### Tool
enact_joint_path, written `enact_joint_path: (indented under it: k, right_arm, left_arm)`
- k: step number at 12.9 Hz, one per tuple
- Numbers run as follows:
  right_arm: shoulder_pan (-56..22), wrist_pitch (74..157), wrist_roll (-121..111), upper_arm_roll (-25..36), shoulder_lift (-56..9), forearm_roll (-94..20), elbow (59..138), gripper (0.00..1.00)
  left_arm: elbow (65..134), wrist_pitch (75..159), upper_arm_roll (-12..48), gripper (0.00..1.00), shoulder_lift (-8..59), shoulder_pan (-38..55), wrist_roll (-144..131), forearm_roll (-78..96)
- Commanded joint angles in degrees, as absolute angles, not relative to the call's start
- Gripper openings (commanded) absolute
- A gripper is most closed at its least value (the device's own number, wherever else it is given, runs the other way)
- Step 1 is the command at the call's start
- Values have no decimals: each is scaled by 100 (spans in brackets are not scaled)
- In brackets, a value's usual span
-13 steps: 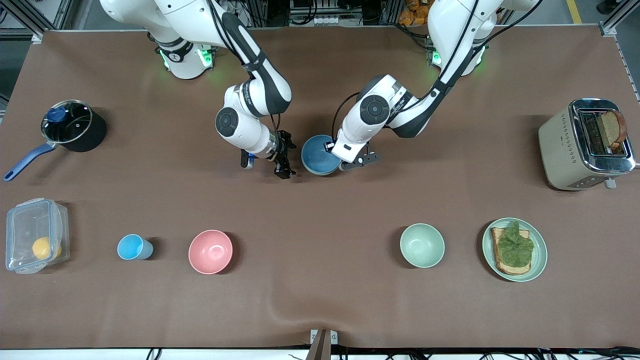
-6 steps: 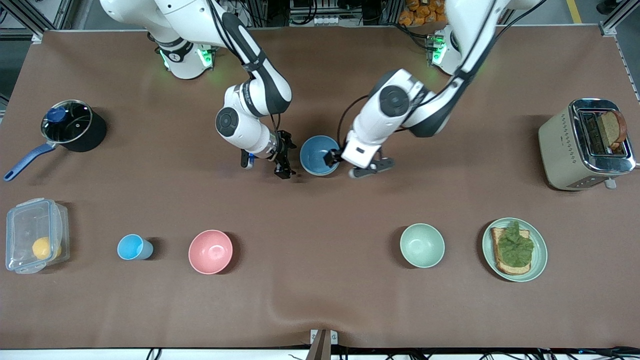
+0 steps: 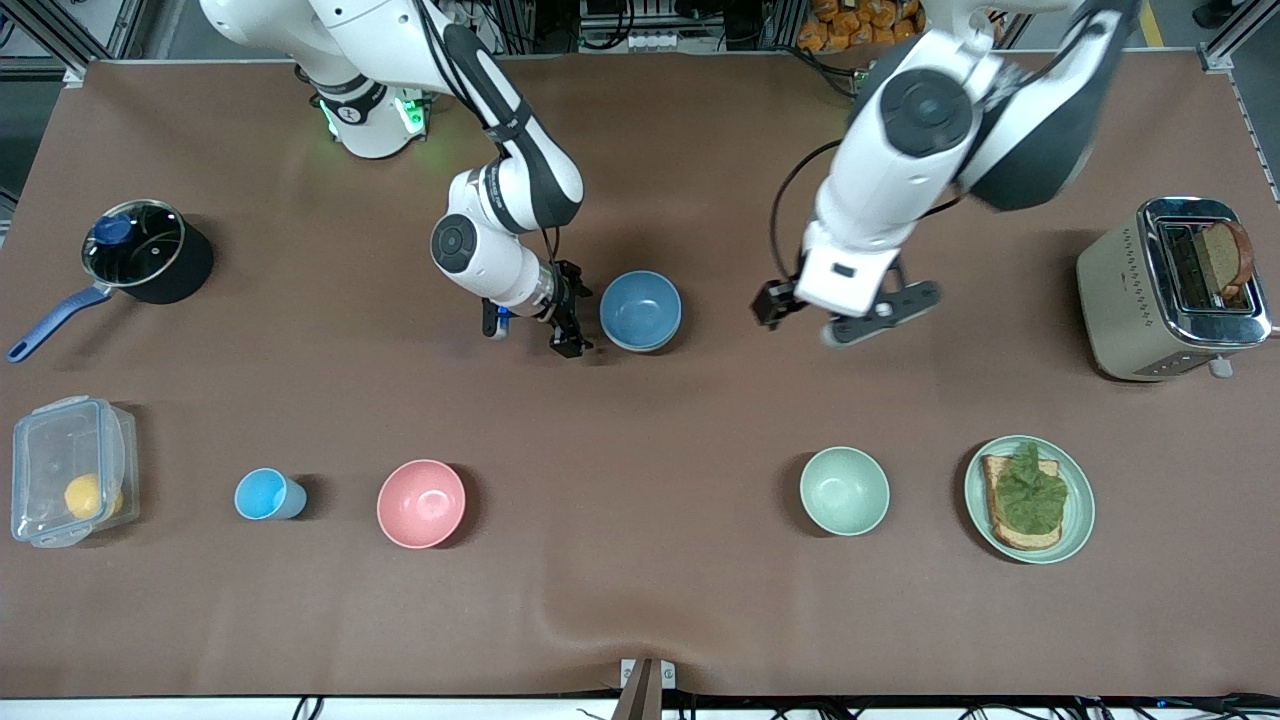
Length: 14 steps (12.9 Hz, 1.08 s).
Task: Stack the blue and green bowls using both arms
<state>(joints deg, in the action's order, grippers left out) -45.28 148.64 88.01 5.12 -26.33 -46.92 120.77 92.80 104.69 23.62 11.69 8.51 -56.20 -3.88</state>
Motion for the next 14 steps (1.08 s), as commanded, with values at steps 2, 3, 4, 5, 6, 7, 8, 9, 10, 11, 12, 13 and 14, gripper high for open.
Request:
enact_joint_path:
  k: [2,3,4,5,6,7,8,9,10,11,12,13,14]
  right_arm:
    - [-4272,13917,7632,973,-2031,-4615,12630,100]
    - [-4280,13556,7385,1210,-1943,-4579,12630,100]
    - [-4280,13300,7270,1387,-1847,-4422,12621,100]
    - [-4272,13063,7269,1502,-1767,-4116,12621,100]
    - [-4271,12721,7269,1703,-1680,-3722,12595,100]
    - [-4263,12318,7234,1957,-1609,-3387,12534,100]
    - [-4271,11922,7207,2177,-1582,-3088,12359,100]
    - [-4263,11544,7198,2310,-1582,-2859,12175,100]
    - [-4263,11218,7181,2486,-1556,-2656,12008,100]
    - [-4263,10980,7155,2644,-1503,-2480,11893,100]
    - [-4245,10725,6911,2793,-1433,-2226,11752,100]
    - [-4088,10357,6491,2952,-1372,-2050,11551,100]
    - [-3782,9936,5903,2971,-1328,-1952,11305,100]
  left_arm:
    - [8947,9836,2408,100,845,151,-4618,-431]
    - [8939,9800,2408,100,800,19,-4327,-422]
    - [8886,9800,2417,100,800,-165,-4063,-422]
    - [8773,9704,2417,100,800,-297,-3930,-413]
    - [8589,9477,2408,100,835,-403,-3877,-422]
    - [8396,9301,2408,100,887,-491,-3841,-422]
    - [8341,9099,2408,100,922,-597,-3780,-431]
    - [8280,8966,2408,100,984,-624,-3675,-431]
    - [8218,8895,2382,100,993,-641,-3561,-431]
    - [8192,8842,2364,100,993,-659,-3429,-431]
    - [8174,8781,2356,100,993,-677,-3297,-431]
    - [8165,8685,2355,100,984,-738,-3148,-431]
    - [8156,8684,2312,100,932,-730,-2964,-405]
